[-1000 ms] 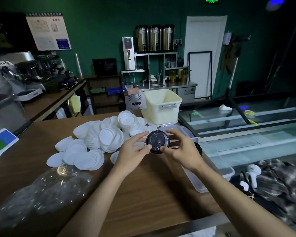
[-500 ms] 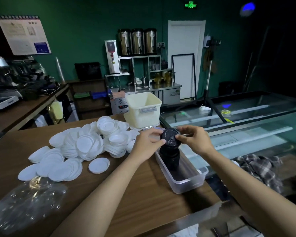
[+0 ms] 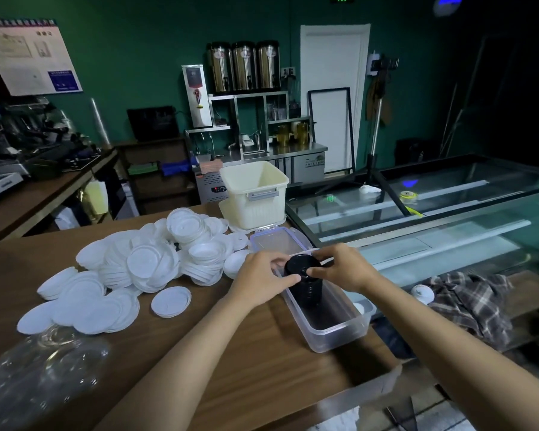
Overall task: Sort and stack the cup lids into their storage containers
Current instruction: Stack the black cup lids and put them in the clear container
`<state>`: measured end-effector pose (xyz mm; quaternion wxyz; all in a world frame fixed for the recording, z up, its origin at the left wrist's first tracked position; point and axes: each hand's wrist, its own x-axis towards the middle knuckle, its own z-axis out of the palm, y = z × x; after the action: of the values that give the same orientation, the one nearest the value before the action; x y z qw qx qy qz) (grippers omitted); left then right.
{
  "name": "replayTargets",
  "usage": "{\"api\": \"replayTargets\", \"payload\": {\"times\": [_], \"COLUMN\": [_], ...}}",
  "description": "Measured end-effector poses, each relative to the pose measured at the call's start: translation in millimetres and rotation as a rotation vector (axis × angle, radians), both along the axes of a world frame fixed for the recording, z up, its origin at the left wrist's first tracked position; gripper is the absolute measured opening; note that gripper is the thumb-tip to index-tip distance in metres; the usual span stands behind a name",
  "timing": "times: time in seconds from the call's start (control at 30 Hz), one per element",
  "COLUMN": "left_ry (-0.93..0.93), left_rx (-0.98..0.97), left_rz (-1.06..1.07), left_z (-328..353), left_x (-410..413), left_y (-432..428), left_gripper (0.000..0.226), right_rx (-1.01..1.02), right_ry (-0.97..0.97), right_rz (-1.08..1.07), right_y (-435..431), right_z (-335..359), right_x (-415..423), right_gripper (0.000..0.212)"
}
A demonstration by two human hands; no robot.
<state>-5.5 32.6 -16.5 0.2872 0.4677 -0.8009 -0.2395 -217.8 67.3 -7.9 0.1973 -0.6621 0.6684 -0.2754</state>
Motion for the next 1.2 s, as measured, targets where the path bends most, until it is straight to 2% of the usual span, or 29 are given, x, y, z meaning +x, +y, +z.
{"api": "replayTargets", "payload": {"times": [0.1, 0.2, 0.3, 0.43, 0.57, 0.73, 0.97, 1.2], "left_ry": [-0.028, -0.005, -0.013, -0.099, -0.224, -0.275, -0.284, -0.177], "left_rx": [-0.003, -0.010, 0.003, -0.027, -0.064, -0.068, -0.091, -0.078], "left_rz": [0.001, -0.004, -0.029, -0.032, -0.015, -0.002, -0.040, -0.061], "left_z": [-0.7, 0.2, -0.4, -2.5, -2.8, -8.7, -0.1, 6.2], "left_x": [0.1, -0.6, -2.0, -5.3, -5.8, -5.5, -6.0, 9.7], "left_y": [0.1, -3.0, -4.6, -6.5, -13.6, -20.8, -13.2, 6.0], "left_gripper": [0.033, 0.037, 0.040, 0.043, 0.043, 0.044, 0.042, 0.042], "right_rx": [0.004, -0.016, -0.007, 0.036, 0.052, 0.037, 0.039, 0.004], "right_ry": [0.013, -0.001, 0.064, 0.132, 0.169, 0.184, 0.166, 0.109], "right_rz": [0.004, -0.003, 0.041, 0.049, 0.076, 0.071, 0.060, 0.027], "right_y": [-0.4, 0.8, 1.2, 2.2, 1.7, 3.1, 11.2, 28.9], "right_z": [-2.6, -3.6, -4.3, -4.8, -4.9, -8.0, -6.2, 6.4], "right_x": [2.5, 3.7, 3.2, 2.8, 5.3, 8.3, 13.2, 21.1], "right_gripper": [0.024, 0.031, 0.030, 0.035, 0.030, 0.032, 0.031, 0.049]}}
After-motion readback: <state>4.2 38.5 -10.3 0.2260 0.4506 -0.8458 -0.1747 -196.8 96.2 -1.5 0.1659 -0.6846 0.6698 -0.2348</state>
